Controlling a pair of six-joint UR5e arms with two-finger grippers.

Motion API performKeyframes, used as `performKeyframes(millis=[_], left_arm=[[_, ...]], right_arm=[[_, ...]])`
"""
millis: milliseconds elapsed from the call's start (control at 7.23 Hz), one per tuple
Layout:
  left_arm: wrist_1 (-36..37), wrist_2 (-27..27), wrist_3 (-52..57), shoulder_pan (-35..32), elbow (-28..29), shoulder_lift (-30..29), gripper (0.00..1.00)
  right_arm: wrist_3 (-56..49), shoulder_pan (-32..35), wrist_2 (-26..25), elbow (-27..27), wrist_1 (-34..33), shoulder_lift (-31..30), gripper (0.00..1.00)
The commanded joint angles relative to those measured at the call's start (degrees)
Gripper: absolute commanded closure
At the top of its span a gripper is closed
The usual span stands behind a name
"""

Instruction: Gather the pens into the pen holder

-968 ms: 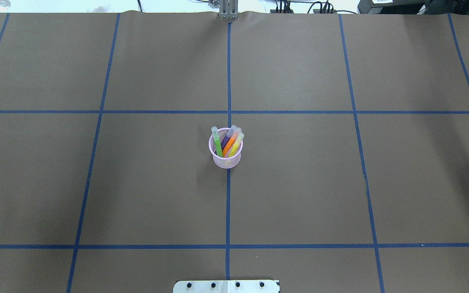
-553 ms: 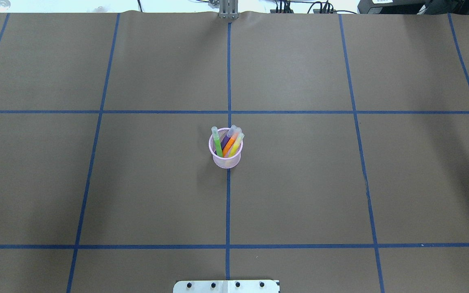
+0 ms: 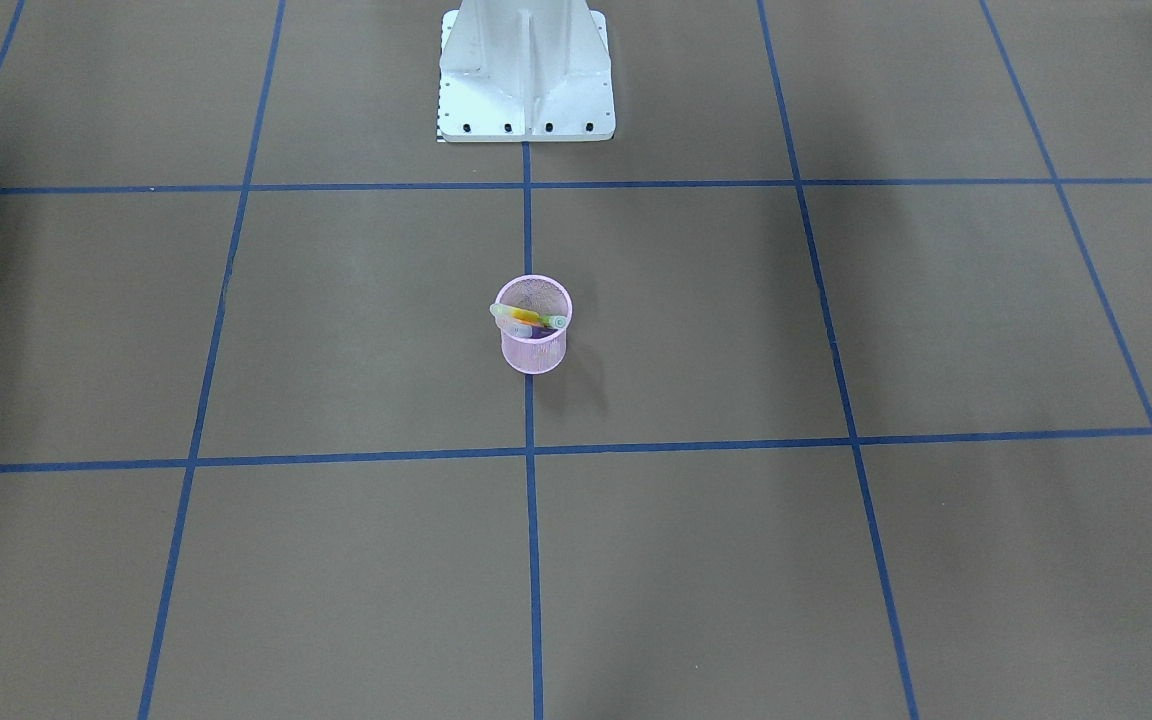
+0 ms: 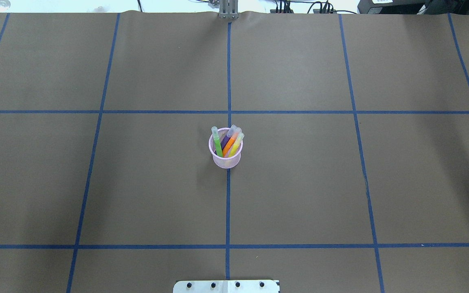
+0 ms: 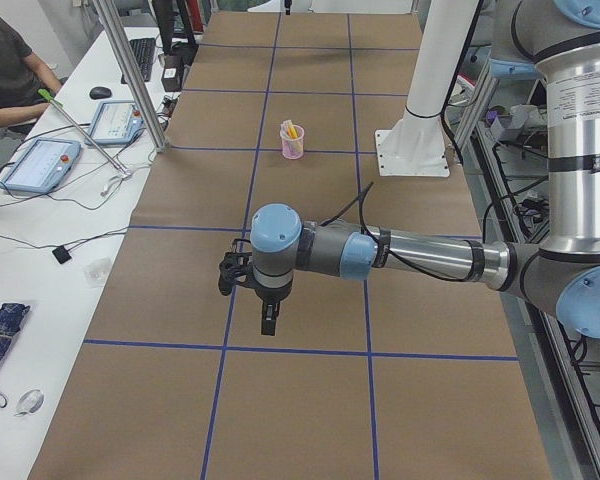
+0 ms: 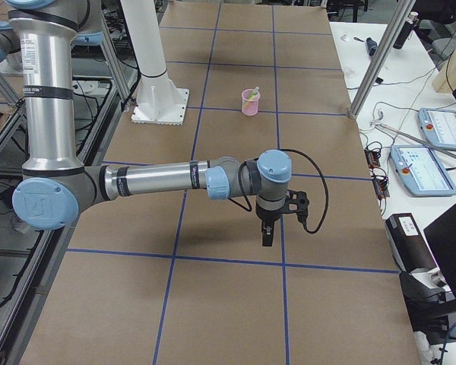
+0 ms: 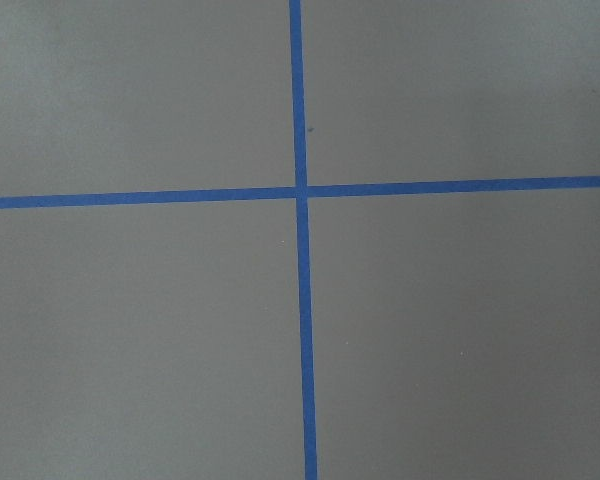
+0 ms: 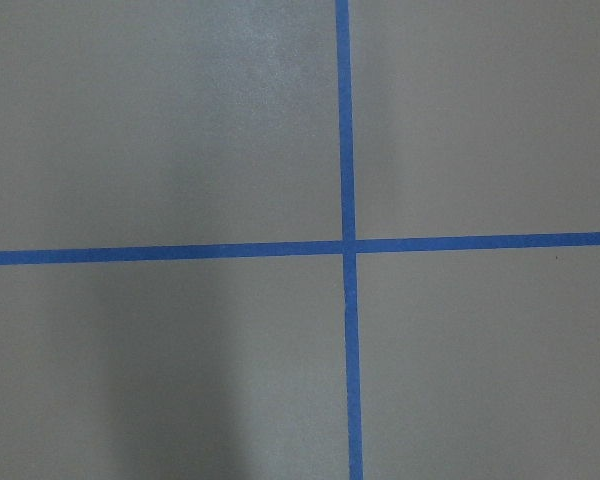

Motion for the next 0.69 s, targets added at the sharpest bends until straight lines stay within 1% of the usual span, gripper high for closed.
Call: performKeyframes(millis=[0, 138, 277, 415, 553], left_arm=[[-0.21, 0.02, 0.41, 0.02, -0.26, 0.81, 0.0], [-0.82, 0.46, 0.5, 0.02, -1.74, 2.03, 0.0], [-0.91, 0.46, 0.5, 0.02, -1.32, 2.48, 0.0], [-1.0, 0.03, 0.24, 0.02, -0.36, 2.31, 0.0], [-0.91, 0.03, -0.2, 0.2, 0.0, 1.87, 0.0]], right_arm=[[0.04, 0.46, 1.34, -1.37, 0.33, -0.97, 0.0], [0.22, 0.46, 4.05, -0.85, 0.42, -1.41, 0.0], [0.22, 0.46, 3.99, -0.67, 0.68, -2.37, 0.0], [0.65, 0.29, 3.99, -0.5, 0.68, -1.59, 0.0], [0.83, 0.2, 4.16, -1.45, 0.42, 0.07, 0.0]])
